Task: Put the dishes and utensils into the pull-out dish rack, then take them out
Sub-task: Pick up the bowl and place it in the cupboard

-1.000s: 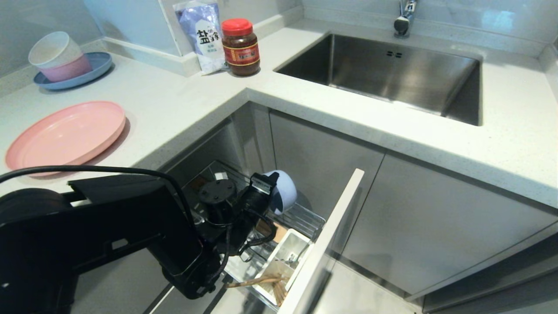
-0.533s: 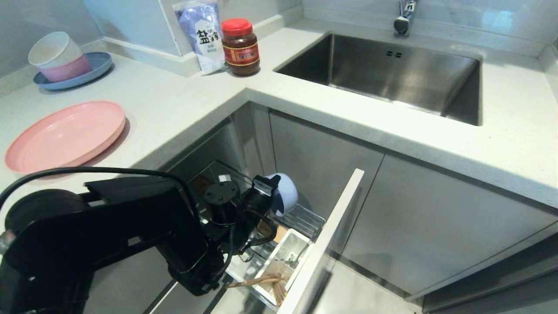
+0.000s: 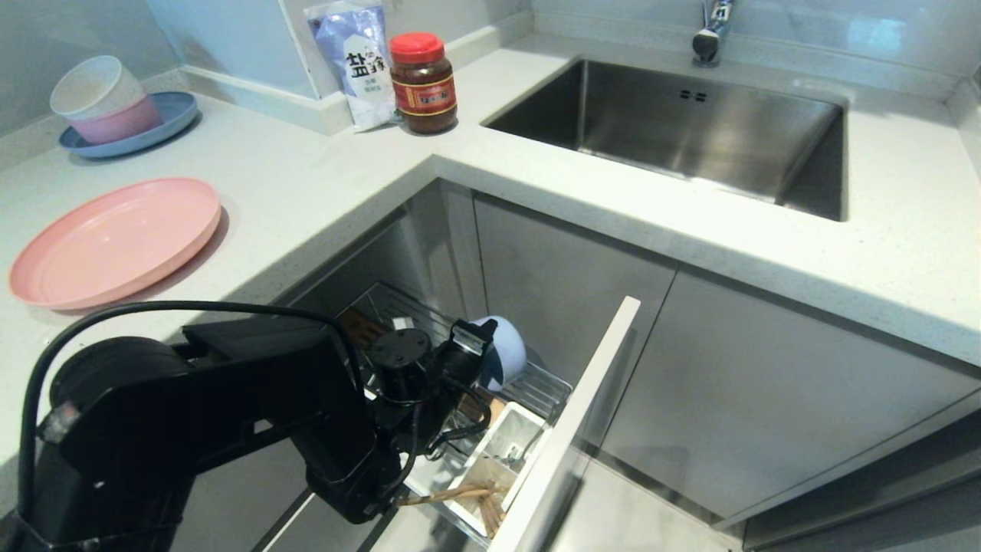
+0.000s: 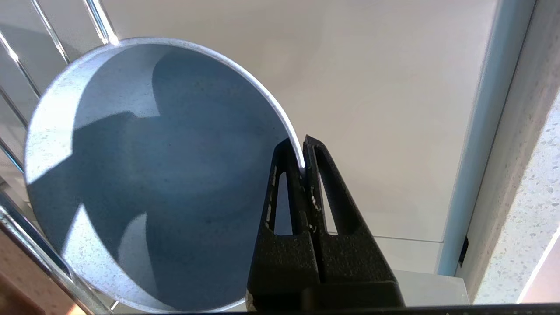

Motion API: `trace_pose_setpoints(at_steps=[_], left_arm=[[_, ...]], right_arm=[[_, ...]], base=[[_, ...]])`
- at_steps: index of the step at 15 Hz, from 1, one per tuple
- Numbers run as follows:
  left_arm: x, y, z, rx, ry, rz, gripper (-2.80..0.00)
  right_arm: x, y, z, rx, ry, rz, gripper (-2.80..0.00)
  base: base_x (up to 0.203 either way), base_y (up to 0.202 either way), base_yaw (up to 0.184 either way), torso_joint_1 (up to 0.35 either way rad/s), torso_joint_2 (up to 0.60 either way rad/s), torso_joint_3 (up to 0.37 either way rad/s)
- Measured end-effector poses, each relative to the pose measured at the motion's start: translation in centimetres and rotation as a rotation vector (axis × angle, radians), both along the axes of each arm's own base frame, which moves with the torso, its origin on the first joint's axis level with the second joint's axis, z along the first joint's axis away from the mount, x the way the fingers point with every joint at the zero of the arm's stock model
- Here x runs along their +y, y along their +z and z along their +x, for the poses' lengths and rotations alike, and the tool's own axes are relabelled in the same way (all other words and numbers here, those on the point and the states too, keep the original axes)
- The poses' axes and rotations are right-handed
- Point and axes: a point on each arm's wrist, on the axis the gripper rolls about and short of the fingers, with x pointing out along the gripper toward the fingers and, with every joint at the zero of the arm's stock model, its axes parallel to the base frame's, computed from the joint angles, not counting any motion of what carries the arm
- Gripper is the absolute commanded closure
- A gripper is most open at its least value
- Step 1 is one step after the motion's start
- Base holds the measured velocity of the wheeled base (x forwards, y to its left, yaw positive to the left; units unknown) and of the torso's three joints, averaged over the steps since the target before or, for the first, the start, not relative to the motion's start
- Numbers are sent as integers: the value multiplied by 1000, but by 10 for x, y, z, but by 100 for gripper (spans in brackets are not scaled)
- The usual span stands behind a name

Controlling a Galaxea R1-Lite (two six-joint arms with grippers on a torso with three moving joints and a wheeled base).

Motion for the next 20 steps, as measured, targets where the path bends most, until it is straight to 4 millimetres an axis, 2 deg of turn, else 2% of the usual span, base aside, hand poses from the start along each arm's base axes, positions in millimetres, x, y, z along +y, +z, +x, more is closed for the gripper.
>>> trace_pose_setpoints(at_steps=[17,18,20], left_arm=[[-2,-17,4,30,3,22,0],[-2,-17,4,31,2,23,-280],[-2,-17,4,32,-2,26,-280]], right_arm=[[0,0,0,0,0,0,0],[0,0,0,0,0,0,0],[0,0,0,0,0,0,0]], base=[[0,0,0,0,0,0],[0,0,0,0,0,0],[0,0,0,0,0,0]])
